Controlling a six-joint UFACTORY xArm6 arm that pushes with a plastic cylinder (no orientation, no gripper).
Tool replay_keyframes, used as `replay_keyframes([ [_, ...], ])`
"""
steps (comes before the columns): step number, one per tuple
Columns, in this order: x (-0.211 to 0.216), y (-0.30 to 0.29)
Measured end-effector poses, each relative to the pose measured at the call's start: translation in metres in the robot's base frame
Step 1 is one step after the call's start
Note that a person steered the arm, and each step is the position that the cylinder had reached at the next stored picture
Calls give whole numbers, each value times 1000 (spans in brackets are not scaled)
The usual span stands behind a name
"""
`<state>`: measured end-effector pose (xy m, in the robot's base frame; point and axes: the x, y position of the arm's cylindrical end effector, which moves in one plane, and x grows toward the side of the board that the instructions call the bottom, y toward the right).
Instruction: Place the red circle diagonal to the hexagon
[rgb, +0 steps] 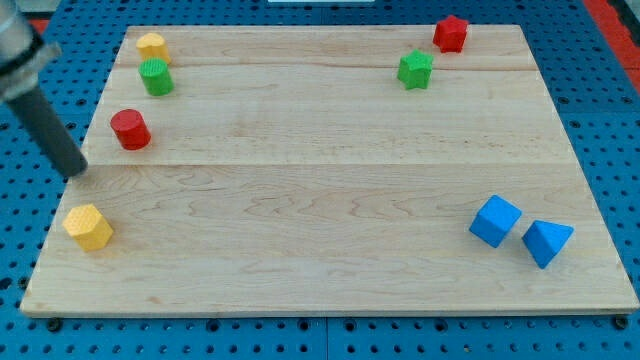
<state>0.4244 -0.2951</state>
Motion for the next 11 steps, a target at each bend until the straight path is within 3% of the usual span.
replay_keyframes([
  [1,-51,-6],
  [2,-18,84],
  [3,12,129],
  [4,-32,114],
  [5,-32,177],
  [6,-8,194],
  [7,18,148],
  [9,16,130],
  [10,69,106],
  [11,79,64],
])
